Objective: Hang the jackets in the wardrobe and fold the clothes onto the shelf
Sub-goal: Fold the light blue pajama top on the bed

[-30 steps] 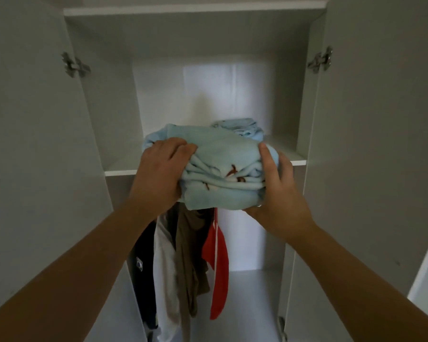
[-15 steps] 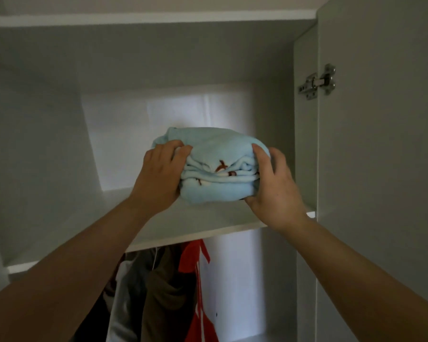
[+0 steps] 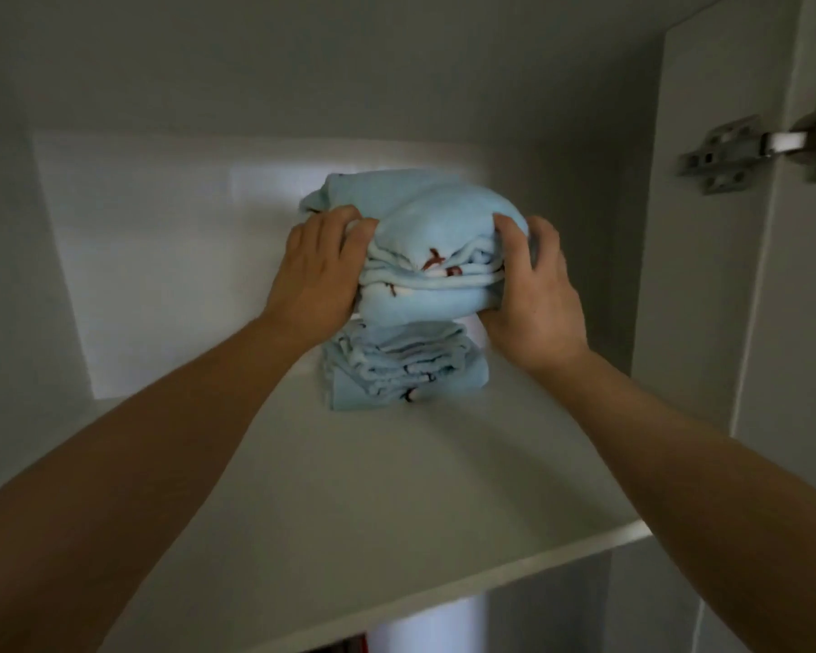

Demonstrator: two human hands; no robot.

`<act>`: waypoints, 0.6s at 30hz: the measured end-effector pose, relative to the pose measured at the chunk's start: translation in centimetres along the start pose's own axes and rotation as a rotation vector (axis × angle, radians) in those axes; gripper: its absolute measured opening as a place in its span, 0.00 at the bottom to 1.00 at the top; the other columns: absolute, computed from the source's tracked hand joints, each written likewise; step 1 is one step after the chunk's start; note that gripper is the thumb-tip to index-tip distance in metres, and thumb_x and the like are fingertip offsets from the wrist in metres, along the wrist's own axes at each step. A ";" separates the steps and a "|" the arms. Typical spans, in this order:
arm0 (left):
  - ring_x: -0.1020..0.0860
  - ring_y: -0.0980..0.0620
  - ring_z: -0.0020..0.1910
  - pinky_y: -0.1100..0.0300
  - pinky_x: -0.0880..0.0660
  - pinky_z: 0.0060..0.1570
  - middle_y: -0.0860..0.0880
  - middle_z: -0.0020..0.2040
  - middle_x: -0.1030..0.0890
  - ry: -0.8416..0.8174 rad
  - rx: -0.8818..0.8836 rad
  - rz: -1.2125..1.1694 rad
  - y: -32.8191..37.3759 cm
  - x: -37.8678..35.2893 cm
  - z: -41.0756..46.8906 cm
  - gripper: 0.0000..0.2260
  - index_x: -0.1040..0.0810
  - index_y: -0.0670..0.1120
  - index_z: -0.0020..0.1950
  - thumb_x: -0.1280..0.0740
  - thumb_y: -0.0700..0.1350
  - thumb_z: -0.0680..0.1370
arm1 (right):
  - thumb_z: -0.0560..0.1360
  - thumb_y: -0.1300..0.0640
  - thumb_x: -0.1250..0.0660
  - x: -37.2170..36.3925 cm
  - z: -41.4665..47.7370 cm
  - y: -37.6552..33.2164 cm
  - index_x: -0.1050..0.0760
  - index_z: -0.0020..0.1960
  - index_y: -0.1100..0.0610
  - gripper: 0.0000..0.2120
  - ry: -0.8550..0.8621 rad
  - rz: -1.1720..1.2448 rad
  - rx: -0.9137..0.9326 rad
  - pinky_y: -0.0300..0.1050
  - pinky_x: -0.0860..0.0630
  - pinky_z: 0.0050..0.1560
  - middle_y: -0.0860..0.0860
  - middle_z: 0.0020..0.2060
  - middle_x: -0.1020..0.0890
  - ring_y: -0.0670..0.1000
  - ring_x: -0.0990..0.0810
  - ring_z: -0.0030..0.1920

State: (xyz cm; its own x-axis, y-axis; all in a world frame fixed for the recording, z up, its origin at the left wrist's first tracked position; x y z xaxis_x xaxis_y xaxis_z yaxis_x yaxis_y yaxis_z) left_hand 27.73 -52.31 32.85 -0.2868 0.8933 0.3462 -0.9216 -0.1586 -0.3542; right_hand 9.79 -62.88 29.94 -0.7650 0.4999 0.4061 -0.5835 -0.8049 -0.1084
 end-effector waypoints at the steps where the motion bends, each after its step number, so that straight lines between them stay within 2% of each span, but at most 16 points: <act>1: 0.25 0.37 0.55 0.45 0.32 0.53 0.36 0.61 0.26 0.030 -0.008 0.012 -1.1 -0.9 0.7 0.23 0.31 0.41 0.67 0.33 0.34 0.72 | 0.68 0.59 0.27 -0.8 1.0 0.0 0.48 0.76 0.48 0.44 0.035 -0.005 -0.003 0.57 0.22 0.43 0.60 0.73 0.40 0.65 0.33 0.68; 4: 0.26 0.37 0.56 0.44 0.31 0.55 0.37 0.63 0.28 0.094 -0.002 0.029 -3.8 -4.0 1.8 0.27 0.35 0.43 0.70 0.33 0.34 0.72 | 0.68 0.63 0.30 -3.7 3.0 0.1 0.44 0.75 0.50 0.40 0.119 -0.017 -0.013 0.59 0.21 0.43 0.60 0.72 0.40 0.67 0.34 0.69; 6: 0.26 0.35 0.59 0.43 0.30 0.58 0.37 0.66 0.31 0.029 0.030 0.025 -5.0 -7.2 1.5 0.33 0.34 0.41 0.73 0.29 0.37 0.69 | 0.67 0.64 0.31 -6.0 3.4 0.4 0.41 0.73 0.52 0.38 0.117 -0.041 -0.034 0.61 0.21 0.44 0.61 0.72 0.40 0.67 0.36 0.69; 8: 0.27 0.36 0.63 0.45 0.30 0.59 0.38 0.70 0.32 -0.263 0.076 0.014 -5.6 -12.6 -0.4 0.37 0.37 0.43 0.77 0.28 0.43 0.70 | 0.66 0.66 0.32 -10.0 3.2 1.4 0.41 0.73 0.50 0.39 -0.047 -0.082 -0.069 0.61 0.21 0.48 0.59 0.73 0.41 0.66 0.37 0.70; 11: 0.25 0.40 0.65 0.52 0.27 0.58 0.42 0.73 0.33 -0.856 0.122 -0.094 -5.7 -20.6 -7.1 0.37 0.49 0.46 0.81 0.32 0.50 0.78 | 0.68 0.63 0.30 -17.5 1.0 3.2 0.48 0.77 0.47 0.43 -0.599 -0.100 -0.095 0.60 0.26 0.63 0.53 0.75 0.46 0.64 0.38 0.72; 12: 0.26 0.41 0.66 0.52 0.27 0.61 0.42 0.74 0.32 -0.962 0.118 -0.167 -5.4 -21.6 -8.7 0.36 0.47 0.45 0.81 0.33 0.49 0.79 | 0.69 0.61 0.29 -18.5 0.5 3.7 0.50 0.77 0.48 0.45 -0.696 -0.105 -0.107 0.60 0.27 0.65 0.53 0.76 0.47 0.64 0.38 0.72; 14: 0.26 0.42 0.66 0.51 0.29 0.63 0.40 0.70 0.28 -0.904 0.082 -0.267 -5.3 -21.5 -8.7 0.27 0.36 0.42 0.76 0.34 0.47 0.79 | 0.69 0.58 0.29 -18.5 0.8 4.2 0.48 0.77 0.48 0.43 -0.682 -0.085 -0.133 0.59 0.26 0.63 0.52 0.76 0.44 0.64 0.33 0.69; 16: 0.22 0.43 0.56 0.52 0.25 0.54 0.42 0.61 0.24 -0.764 0.094 -0.198 -6.5 -20.4 -7.3 0.20 0.29 0.43 0.69 0.35 0.48 0.80 | 0.70 0.59 0.32 -17.7 1.5 4.2 0.46 0.75 0.47 0.39 -0.619 -0.053 -0.148 0.57 0.25 0.59 0.53 0.74 0.41 0.64 0.29 0.66; 18: 0.22 0.45 0.50 0.54 0.24 0.46 0.45 0.58 0.24 -0.710 0.123 -0.127 -7.4 -19.3 -6.4 0.18 0.29 0.45 0.67 0.34 0.49 0.79 | 0.71 0.61 0.34 -17.0 1.8 4.4 0.45 0.74 0.48 0.36 -0.576 -0.022 -0.168 0.55 0.25 0.56 0.53 0.73 0.39 0.64 0.28 0.65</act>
State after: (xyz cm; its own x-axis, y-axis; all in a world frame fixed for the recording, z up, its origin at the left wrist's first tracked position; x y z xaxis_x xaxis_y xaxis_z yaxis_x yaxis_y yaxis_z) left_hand 41.71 -65.65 23.22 -0.2372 0.4268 0.8727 -0.9699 -0.1552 -0.1877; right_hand 20.71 -75.46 24.20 -0.5086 0.2237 0.8314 -0.6685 -0.7111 -0.2176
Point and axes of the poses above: each hand's wrist, its own z-axis towards the middle knuckle, its own x-axis out of the back of the hand, y = z × x, the point moved 9 cm from there along z, towards the middle knuckle
